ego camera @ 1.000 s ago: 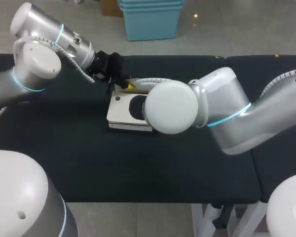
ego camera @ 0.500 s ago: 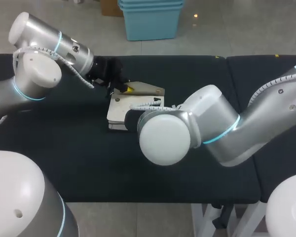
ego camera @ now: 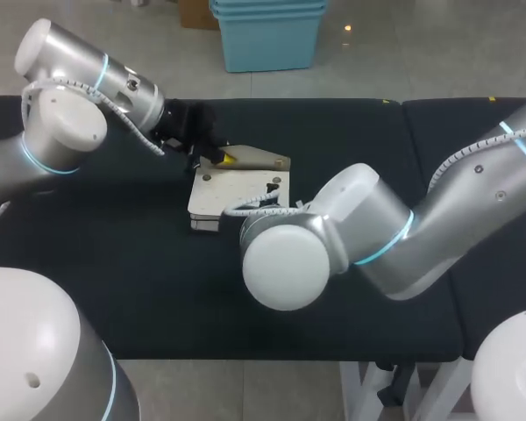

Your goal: Pick up the bag, open it, inspect its contents, close it, and place it on the opposite side

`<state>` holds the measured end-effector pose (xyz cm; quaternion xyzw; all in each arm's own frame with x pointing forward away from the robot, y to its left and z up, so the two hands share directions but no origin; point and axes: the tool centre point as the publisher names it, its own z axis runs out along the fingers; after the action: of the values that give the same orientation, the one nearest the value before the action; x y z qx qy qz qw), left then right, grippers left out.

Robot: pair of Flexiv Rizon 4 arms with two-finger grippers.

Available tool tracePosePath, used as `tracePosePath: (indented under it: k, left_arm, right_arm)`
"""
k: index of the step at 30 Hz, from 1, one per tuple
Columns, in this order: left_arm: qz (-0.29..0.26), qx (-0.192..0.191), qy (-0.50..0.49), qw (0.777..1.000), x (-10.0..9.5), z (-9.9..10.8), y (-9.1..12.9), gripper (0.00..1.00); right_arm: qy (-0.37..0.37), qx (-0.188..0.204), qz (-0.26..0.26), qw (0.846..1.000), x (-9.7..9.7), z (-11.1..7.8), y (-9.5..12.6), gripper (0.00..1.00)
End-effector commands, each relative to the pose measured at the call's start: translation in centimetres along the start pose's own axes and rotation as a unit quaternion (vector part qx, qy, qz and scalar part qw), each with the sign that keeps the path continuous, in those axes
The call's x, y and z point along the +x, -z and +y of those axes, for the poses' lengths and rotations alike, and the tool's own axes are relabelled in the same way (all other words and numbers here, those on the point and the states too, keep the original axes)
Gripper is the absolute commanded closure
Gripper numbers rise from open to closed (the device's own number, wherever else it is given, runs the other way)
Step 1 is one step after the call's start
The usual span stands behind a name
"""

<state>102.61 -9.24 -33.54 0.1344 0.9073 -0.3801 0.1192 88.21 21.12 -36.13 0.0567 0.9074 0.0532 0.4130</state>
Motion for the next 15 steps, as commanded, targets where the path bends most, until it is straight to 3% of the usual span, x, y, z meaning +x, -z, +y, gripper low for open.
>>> tracePosePath:
  k: [1, 10, 12, 15]
  left_arm:
    - [0.005, 0.005, -0.006, 1.0, -0.1, 0.1, 0.0, 1.0]
    - [0.011, 0.005, -0.013, 1.0, -0.1, 0.1, -0.2, 1.0]
    - [0.012, 0.006, -0.015, 1.0, 0.0, 0.1, -0.2, 1.0]
    - [0.012, 0.006, -0.021, 1.0, 0.1, 0.0, -0.2, 1.0]
  right_arm:
    - [-0.001, 0.003, -0.011, 1.0, 0.5, 0.6, -1.1, 0.59]
    - [0.003, 0.017, -0.021, 1.0, -0.2, 0.5, -2.0, 0.75]
    - [0.003, 0.021, -0.022, 1.0, -0.1, 0.3, -2.2, 0.82]
    - [0.0, 0.025, -0.021, 0.999, -0.1, 0.2, -2.5, 1.0]
